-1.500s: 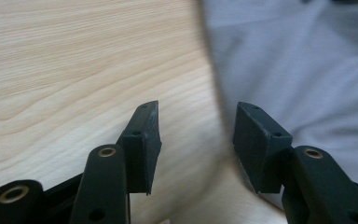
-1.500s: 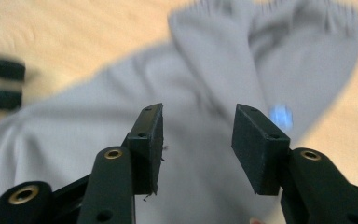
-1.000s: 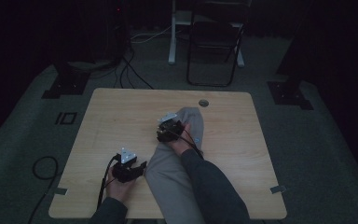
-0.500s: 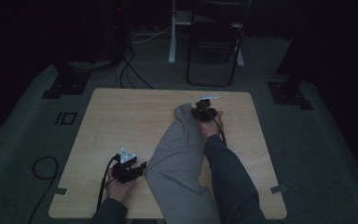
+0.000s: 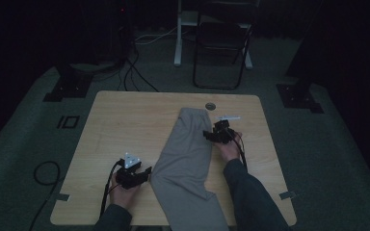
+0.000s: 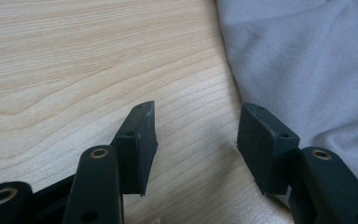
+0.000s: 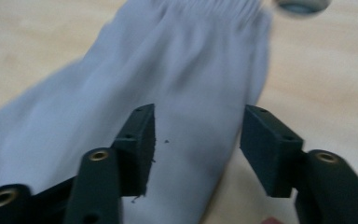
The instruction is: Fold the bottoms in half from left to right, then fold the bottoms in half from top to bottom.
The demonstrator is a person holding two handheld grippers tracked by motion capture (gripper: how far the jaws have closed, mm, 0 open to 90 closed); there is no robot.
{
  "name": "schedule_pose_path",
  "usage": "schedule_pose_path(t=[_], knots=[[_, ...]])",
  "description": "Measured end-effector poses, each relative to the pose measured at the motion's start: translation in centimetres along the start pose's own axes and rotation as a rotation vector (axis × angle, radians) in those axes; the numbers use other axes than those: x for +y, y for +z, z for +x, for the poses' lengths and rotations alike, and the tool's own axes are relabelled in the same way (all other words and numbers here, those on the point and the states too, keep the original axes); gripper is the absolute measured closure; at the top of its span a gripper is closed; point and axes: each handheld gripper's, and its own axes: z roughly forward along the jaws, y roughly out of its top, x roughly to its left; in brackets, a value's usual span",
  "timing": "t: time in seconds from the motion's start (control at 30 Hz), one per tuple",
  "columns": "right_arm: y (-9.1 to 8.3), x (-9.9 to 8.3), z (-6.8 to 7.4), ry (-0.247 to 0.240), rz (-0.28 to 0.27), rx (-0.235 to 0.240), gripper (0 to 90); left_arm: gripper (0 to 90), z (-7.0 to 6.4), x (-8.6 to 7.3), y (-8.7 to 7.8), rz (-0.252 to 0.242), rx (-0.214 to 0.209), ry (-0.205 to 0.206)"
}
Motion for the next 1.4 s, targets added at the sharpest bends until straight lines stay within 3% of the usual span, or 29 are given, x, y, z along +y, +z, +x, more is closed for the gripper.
schedule_pose_path(t=[0.13, 0.23, 0.53, 0.7, 0.83, 0.93, 1.13, 1.3, 1.4], knots=[[-1.1, -1.9, 0.6, -0.032, 0.01, 0.017, 41.3, 46.8, 0.0, 0.0, 0.0, 0.002, 0.004, 0.0], [-1.5, -2.5, 0.4, -0.03, 0.01, 0.019, 41.1, 46.6, 0.0, 0.0, 0.0, 0.002, 0.006, 0.0], [-1.6, -2.9, 0.0, -0.004, 0.012, 0.027, 40.6, 45.5, 0.1, 0.0, 0.0, 0.002, 0.002, 0.0], [-1.3, -2.7, 0.3, -0.009, 0.003, 0.031, 41.6, 45.2, 0.5, 0.3, 0.2, -0.01, -0.008, -0.025], [-0.9, -2.6, 0.5, -0.008, 0.005, 0.028, 42.9, 44.2, 0.6, 1.5, 1.0, -0.014, -0.026, -0.024], [-0.5, -2.7, 0.8, -0.02, 0.008, 0.013, 42.9, 43.7, 0.5, 3.4, 1.9, -0.011, -0.027, 0.02], [0.5, -2.6, 1.2, -0.035, 0.029, 0.005, 42.9, 43.7, 0.0, 7.0, 4.3, -0.011, -0.021, 0.065], [1.5, -2.6, 1.6, -0.115, 0.049, -0.08, 46.3, 43.8, -1.2, 8.8, 7.1, 0.029, -0.007, 0.107], [1.7, -2.4, 1.1, -0.111, 0.044, -0.098, 47.2, 43.7, -1.9, 9.5, 8.6, 0.05, 0.0, 0.12]])
